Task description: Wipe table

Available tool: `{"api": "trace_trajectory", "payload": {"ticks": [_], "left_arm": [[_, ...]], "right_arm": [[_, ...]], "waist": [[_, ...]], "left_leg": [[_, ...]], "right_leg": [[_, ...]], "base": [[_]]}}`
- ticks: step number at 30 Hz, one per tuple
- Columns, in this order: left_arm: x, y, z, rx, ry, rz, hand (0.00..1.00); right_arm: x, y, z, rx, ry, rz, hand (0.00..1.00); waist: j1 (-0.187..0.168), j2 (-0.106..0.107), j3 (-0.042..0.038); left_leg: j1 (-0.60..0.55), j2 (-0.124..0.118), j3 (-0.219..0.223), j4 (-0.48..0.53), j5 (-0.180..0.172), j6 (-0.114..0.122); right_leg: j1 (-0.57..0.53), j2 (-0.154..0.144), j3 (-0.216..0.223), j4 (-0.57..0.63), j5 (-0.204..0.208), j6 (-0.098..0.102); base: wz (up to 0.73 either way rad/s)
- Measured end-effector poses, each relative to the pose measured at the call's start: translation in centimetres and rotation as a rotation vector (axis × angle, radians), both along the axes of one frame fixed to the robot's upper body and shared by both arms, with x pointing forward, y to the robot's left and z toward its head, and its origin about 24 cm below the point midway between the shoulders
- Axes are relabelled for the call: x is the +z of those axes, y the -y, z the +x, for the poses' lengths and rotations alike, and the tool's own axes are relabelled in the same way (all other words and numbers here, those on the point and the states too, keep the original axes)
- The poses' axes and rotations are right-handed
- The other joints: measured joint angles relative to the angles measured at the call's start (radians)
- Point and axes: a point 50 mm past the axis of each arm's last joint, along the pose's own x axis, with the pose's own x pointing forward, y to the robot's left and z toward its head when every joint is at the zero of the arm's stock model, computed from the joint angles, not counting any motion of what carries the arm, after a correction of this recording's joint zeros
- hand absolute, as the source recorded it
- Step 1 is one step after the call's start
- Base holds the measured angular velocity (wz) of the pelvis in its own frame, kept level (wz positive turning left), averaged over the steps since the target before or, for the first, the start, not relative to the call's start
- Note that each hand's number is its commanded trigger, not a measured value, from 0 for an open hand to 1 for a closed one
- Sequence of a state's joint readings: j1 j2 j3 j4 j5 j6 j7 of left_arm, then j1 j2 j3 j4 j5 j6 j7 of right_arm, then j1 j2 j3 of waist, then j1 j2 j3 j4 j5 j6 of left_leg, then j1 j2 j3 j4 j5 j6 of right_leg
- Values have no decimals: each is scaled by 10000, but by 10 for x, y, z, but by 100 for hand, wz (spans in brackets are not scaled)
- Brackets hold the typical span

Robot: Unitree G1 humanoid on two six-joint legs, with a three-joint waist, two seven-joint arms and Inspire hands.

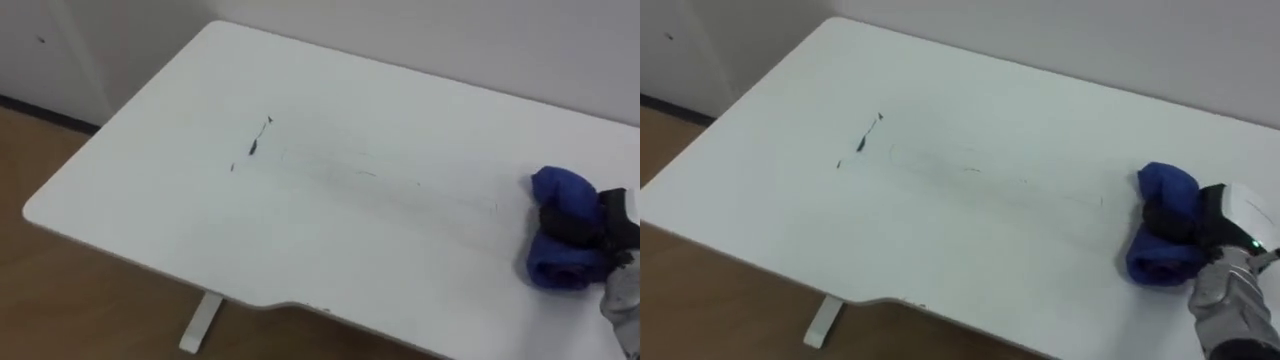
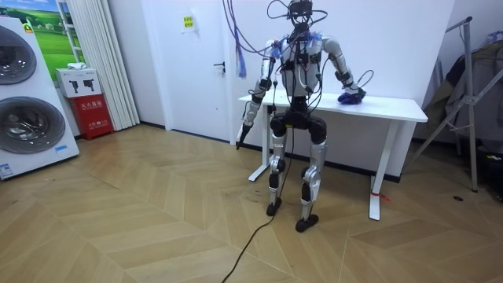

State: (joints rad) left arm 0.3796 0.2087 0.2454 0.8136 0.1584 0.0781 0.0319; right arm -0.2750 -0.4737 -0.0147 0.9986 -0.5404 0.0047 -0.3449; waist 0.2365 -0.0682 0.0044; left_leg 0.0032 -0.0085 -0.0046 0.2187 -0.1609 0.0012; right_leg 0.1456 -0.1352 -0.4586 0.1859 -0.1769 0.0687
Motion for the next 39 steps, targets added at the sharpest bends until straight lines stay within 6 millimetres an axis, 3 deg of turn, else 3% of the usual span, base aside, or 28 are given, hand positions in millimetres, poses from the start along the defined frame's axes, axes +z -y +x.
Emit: {"api": "trace_trajectory", "payload": {"ticks": [3, 7, 9, 10, 12, 15, 16, 17, 19, 20, 22, 23, 24, 27, 29, 32, 34, 36, 37, 39], "left_arm": [[-5, 11, 16, -597, 115, -283, 0], [-9, 20, 23, -1159, -140, -540, 0], [-11, 24, 22, -1383, -319, -724, 0], [-11, 25, 22, -1430, -375, -796, 0], [-11, 23, 8, -1289, -703, -796, 0], [-9, 17, -13, -766, -1100, -663, 0], [-8, 14, -21, -580, -1234, -596, 0], [-7, 13, -25, -492, -1303, -573, 0], [-5, 8, -30, -164, -1316, -427, 0], [-4, 7, -30, -196, -1318, -355, 0], [-3, 5, -27, -104, -1158, -196, 0], [-3, 4, -24, -132, -1049, -131, 0], [-2, 3, -18, -177, -831, 6, 0], [-3, 7, 2, -498, -280, 107, 0], [-4, 14, 11, -705, -82, 19, 0], [-9, 27, 20, -1108, -52, -275, 0], [-11, 32, 23, -1302, -83, -442, 0], [-10, 33, 27, -1357, 13, -453, 0], [-11, 33, 26, -1390, -34, -481, 0], [-11, 31, 14, -1308, -340, -467, 0]], "right_arm": [[5, -22, 25, 1038, -543, -415, 100], [19, -86, 73, 3313, -527, -209, 100], [23, -99, 81, 3753, -346, -16, 100], [24, -101, 82, 3882, -356, 16, 100], [25, -101, 82, 3986, -386, -110, 100], [10, -82, 63, 3165, -566, 157, 100], [-1, -72, 46, 2764, -431, 322, 100], [-4, -68, 40, 2572, -274, 404, 100], [-18, -50, 8, 1532, 203, 681, 100], [-20, -45, 2, 1280, 281, 763, 100], [-27, -28, -21, 371, 247, 848, 100], [-28, -26, -25, 235, 220, 909, 100], [-29, -23, -29, 80, 216, 955, 100], [-28, -23, -27, -22, 206, 992, 100], [-27, -31, -18, -42, 133, 994, 100], [-20, -66, 18, 1084, -224, 898, 100], [-2, -113, 55, 2903, 121, 875, 100], [10, -141, 72, 4139, 336, 867, 100], [22, -150, 84, 4670, 602, 908, 100], [34, -155, 94, 4925, 1006, 899, 100]], "waist": [[425, 88, -4], [749, -39, 49], [932, -135, 99], [1117, -181, 95], [1164, -234, 70], [979, -191, 88], [712, -118, 119], [522, -101, 107], [37, -76, 70], [-61, -53, 57], [-329, 93, -112], [-434, 131, -120], [-540, 148, -189], [-535, 205, -190], [-367, 237, -184], [93, 242, -170], [532, 184, 17], [798, 25, 47], [1080, -6, 103], [1262, -6, 113]], "left_leg": [[89, 156, 421, -64, -24, -30], [31, 376, 770, -30, -2, -121], [4, 376, 671, 9, 4, -130], [-29, 348, 587, 23, 7, -132], [-65, 289, 428, 50, 27, -122], [0, 240, 146, 35, 21, -110], [34, 187, -42, 46, 14, -100], [48, 154, -119, 46, 11, -95], [185, 59, -149, 40, -36, -29], [224, 50, -150, 46, -58, -11], [416, 16, -138, 43, -145, 24], [442, 8, -138, 37, -160, 41], [506, -18, -105, 3, -174, 52], [654, -33, 94, -49, -182, 58], [704, 10, 295, -53, -179, 57], [602, 169, 618, -58, -166, 27], [562, 266, 600, -59, -149, -20], [423, 294, 568, -57, -115, -67], [343, 298, 527, -49, -101, -78], [249, 262, 350, 43, -84, -55]], "right_leg": [[-152, 94, 464, 34, 42, -69], [-434, 292, 810, 25, 152, -245], [-460, 305, 717, -14, 152, -248], [-449, 300, 655, -60, 152, -248], [-382, 289, 613, -141, 155, -242], [-140, 267, 293, -170, 167, -220], [8, 245, 47, -190, 163, -214], [78, 228, -49, -186, 158, -206], [340, 143, -111, -188, 74, -70], [396, 132, -126, -188, 67, -58], [570, 108, -118, -176, 74, -44], [646, 101, -125, -180, 74, -36], [680, 56, -109, -156, 42, 16], [785, -8, -86, -156, -22, 118], [717, -11, 19, -147, -23, 117], [260, 80, 494, 51, 47, 1], [66, 209, 471, 28, 171, -190], [-139, 255, 449, -3, 171, -201], [-204, 262, 417, -13, 176, -209], [-186, 232, 221, -4, 177, -208]], "base": [[-65], [-29], [17], [22], [27], [40], [55], [55], [34], [5], [-11], [-10], [-16], [-28], [-34], [-56], [-44], [5], [15], [34]]}}
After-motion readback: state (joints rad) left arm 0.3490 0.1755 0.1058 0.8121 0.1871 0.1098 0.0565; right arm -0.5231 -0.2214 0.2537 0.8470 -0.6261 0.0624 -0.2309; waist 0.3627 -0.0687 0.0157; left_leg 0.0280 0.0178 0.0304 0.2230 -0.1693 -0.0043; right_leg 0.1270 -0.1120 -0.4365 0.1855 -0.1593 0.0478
